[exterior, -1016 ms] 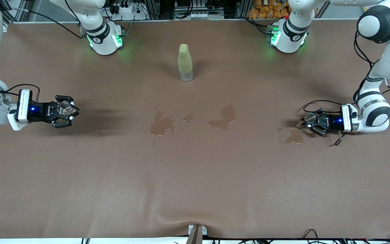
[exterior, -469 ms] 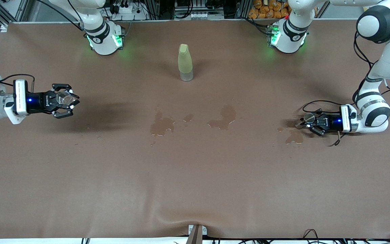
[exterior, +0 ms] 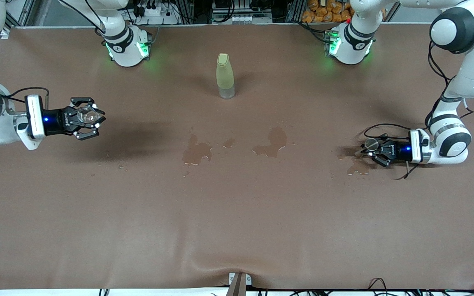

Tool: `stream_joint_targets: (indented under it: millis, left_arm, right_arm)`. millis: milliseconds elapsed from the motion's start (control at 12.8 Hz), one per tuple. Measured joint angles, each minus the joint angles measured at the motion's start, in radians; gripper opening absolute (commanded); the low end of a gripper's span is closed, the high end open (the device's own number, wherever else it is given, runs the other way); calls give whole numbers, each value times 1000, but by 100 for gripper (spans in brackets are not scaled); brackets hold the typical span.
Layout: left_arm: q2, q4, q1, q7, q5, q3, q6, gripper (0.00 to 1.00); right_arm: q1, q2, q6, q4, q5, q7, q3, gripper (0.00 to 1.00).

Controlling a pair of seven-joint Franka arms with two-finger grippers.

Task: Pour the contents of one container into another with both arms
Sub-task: 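Lift the glass with the right gripper while the left gripper lifts the jigger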

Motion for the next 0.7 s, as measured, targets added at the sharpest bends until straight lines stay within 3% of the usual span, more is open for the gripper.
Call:
stream_joint_targets:
  millis: [703]
  left_arm:
    - [-38, 8, -258, -62, -250, -6, 128, 0]
  right_arm:
    - [178, -27, 68, -72, 160, 49, 0, 0]
